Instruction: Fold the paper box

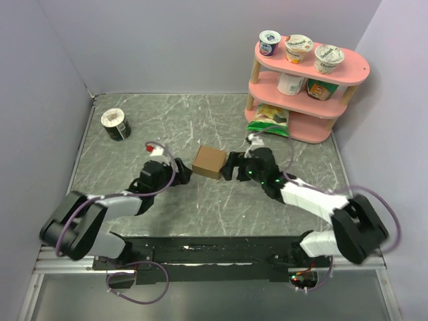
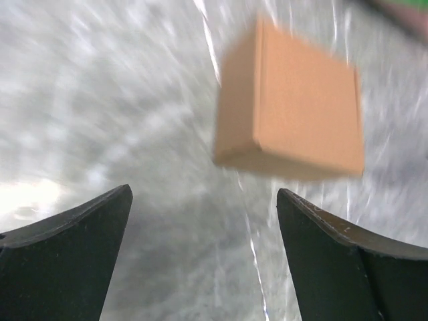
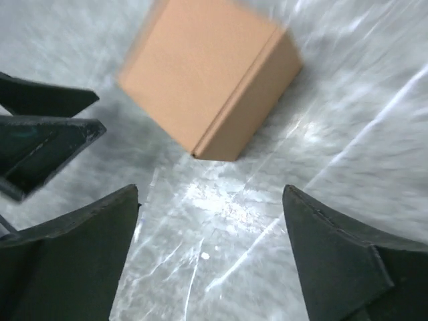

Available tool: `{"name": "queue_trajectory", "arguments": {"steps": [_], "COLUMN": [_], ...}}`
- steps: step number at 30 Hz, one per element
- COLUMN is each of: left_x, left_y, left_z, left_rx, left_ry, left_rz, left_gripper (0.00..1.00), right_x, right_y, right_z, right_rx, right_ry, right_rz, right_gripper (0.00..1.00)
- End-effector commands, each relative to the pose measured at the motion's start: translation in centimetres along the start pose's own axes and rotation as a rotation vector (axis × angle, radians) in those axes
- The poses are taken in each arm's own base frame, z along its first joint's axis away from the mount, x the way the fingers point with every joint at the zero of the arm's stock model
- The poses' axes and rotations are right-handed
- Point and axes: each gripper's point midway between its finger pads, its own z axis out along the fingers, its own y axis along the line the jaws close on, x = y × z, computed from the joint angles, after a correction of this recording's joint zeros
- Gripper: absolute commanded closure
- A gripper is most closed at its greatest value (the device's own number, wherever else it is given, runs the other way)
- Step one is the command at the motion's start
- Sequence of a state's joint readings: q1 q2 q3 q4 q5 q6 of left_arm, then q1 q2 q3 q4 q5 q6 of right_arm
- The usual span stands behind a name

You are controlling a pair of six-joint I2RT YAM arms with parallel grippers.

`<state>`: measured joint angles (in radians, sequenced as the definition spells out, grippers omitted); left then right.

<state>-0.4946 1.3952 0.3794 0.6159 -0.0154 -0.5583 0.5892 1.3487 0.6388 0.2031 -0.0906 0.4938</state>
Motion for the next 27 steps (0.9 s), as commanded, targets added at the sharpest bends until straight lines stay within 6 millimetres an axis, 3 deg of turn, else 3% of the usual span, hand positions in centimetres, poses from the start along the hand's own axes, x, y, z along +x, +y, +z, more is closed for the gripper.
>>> {"name": "queue_trajectory", "arguments": {"steps": [1, 2, 4, 6, 9, 10, 14, 20, 27], "left_x": [-5.3, -6.8, -8.6, -11.3, -13.9, -13.8, -16.5, -18.2, -18.9], "left_y": [2.6, 3.8, 4.4, 4.8, 3.4, 3.3, 2.3, 1.3, 1.3], "left_z": [-1.8, -2.3, -3.7, -5.3, -7.4, -7.9, -10.4, -12.2, -12.8], "left_rx": [-0.090, -0.117, -0.148, -0.188, -0.165, -0.171, -0.182, -0.171, -0.174], "left_ry": [-0.125, -0.159, -0.190, -0.255, -0.332, -0.328, -0.392, -0.428, -0.461], "left_rz": [-0.055, -0.078, -0.111, -0.150, -0.204, -0.208, -0.191, -0.178, -0.175], "left_gripper": [0.04, 0.04, 0.04, 0.04, 0.04, 0.04, 0.04, 0.04, 0.04], "right_x": [-3.8, -5.6, -5.9, -7.5, -9.3, -9.2, -10.9, -11.0, -10.8], "right_y": [-2.8, -3.9, -5.5, -7.0, -7.9, -8.2, -7.9, -8.8, -9.0], "right_z": [-3.9, -5.3, -6.7, -9.0, -12.6, -13.5, -17.7, -20.0, -20.2], "right_rx": [0.074, 0.097, 0.133, 0.187, 0.267, 0.289, 0.329, 0.401, 0.409], "right_ry": [-0.152, -0.213, -0.230, -0.304, -0.426, -0.440, -0.579, -0.633, -0.634], "right_rz": [-0.060, -0.047, -0.048, -0.037, -0.034, -0.038, -0.056, -0.066, -0.061], "right_gripper": [0.00, 0.00, 0.00, 0.00, 0.00, 0.00, 0.00, 0.00, 0.00]}}
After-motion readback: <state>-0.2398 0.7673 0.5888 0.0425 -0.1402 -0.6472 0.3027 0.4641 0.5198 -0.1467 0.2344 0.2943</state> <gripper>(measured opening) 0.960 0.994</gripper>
